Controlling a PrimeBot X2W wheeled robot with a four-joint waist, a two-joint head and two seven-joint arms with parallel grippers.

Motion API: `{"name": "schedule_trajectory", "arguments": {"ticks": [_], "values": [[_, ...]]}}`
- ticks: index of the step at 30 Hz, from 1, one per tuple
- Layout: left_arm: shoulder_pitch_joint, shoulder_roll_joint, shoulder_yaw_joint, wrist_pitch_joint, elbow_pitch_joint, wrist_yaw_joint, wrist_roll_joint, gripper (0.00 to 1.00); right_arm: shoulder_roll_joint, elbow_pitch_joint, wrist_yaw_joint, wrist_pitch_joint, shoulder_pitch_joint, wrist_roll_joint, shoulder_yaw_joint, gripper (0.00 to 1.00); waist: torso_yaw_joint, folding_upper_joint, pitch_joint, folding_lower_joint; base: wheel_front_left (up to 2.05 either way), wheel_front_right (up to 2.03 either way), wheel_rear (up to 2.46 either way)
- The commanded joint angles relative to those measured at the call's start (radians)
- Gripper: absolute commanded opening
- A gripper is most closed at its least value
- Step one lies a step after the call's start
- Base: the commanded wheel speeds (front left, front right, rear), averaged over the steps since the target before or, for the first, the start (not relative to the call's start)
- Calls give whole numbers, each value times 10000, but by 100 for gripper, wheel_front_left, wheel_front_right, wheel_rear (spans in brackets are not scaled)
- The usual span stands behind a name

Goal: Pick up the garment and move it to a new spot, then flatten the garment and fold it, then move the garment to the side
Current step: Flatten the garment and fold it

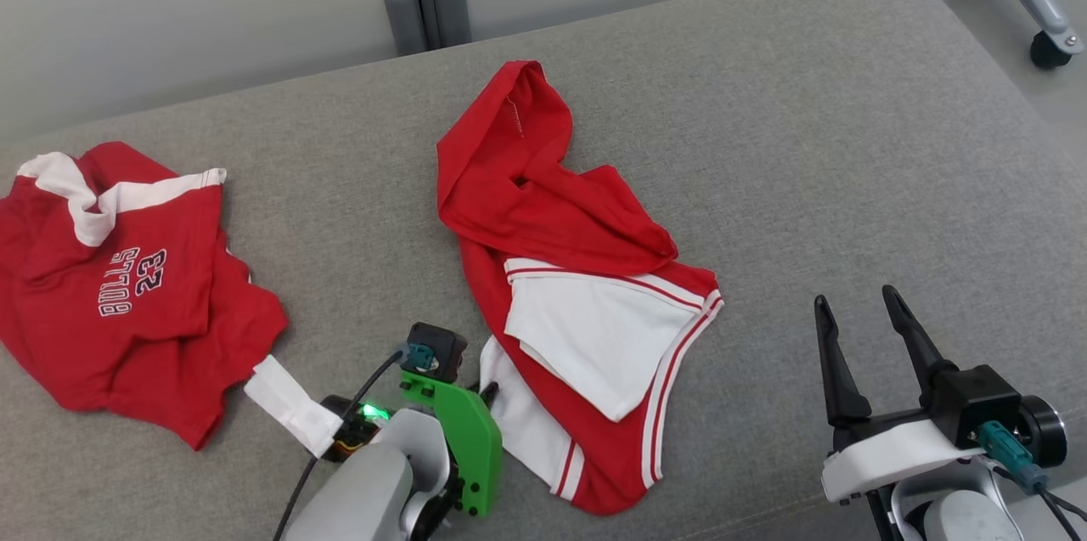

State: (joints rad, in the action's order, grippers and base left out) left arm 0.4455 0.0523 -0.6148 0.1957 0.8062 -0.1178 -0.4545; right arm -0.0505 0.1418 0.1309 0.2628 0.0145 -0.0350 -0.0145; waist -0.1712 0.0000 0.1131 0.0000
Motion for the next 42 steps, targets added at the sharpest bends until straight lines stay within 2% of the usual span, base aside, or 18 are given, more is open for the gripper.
{"name": "schedule_trajectory", "arguments": {"ticks": [1, 3, 7, 12, 15, 18, 22, 26, 29, 31, 37, 42], "values": [[-514, 8, -217, 268, 103, -84, -310, 0, -6, 34, -5, 37, 97, -68, 20, 100, 27, 0, -27, 0, 0, 0, 0], [-545, -6, -197, 175, -426, -127, -951, 0, -9, 32, -5, 37, 35, -65, -27, 100, 89, 0, -69, 0, 0, 0, 0], [-505, 7, -375, 248, -2608, -125, -2994, 0, -4, 31, -5, 37, -131, -43, -53, 100, 259, 0, -146, 0, 0, 0, 0], [-373, 4, 453, 176, -5461, -92, -5281, 0, -7, 65, -3, 37, -144, -91, -67, 100, 461, 0, -309, 0, 0, 0, 0], [-183, -6, 817, 139, -6973, 380, -6174, 0, -7, 85, -5, 37, -199, -134, 14, 100, 536, 0, -430, 0, 0, 0, 0], [191, 1, 1072, -41, -8353, 1202, -6935, 0, -7, 105, -5, 37, -248, -163, 98, 100, 566, 0, -554, 0, 0, 0, 0], [943, 5, 1491, -501, -9539, 2401, -7855, 0, -7, 119, -3, 37, -247, -230, 155, 100, 563, 0, -653, 0, 0, 0, 0], [2095, 2, 2087, -1148, -9759, 3542, -8179, 0, -7, 131, -3, 37, -182, -309, 252, 100, 496, 0, -669, 0, 0, 0, 0], [2932, 2, 2385, -1511, -9621, 4087, -8089, 0, -5, 152, -5, 37, -94, -429, 311, 100, 386, 0, -655, 0, 0, 0, 0], [3391, 1, 2598, -1805, -9545, 4434, -8394, 0, -10, 164, -5, 37, -115, -487, 307, 100, 325, 0, -654, 0, 0, 0, 0], [4953, 22, 3340, -2594, -9148, 5060, -8070, 0, -7, 159, -3, 37, -214, -615, 271, 100, 208, 0, -590, 0, 0, 0, 0], [5766, 215, 3693, -2291, -9412, 5301, -8253, 0, -7, 171, -3, 37, -258, -691, 214, 100, 164, 0, -592, 0, 0, 0, 0]]}}
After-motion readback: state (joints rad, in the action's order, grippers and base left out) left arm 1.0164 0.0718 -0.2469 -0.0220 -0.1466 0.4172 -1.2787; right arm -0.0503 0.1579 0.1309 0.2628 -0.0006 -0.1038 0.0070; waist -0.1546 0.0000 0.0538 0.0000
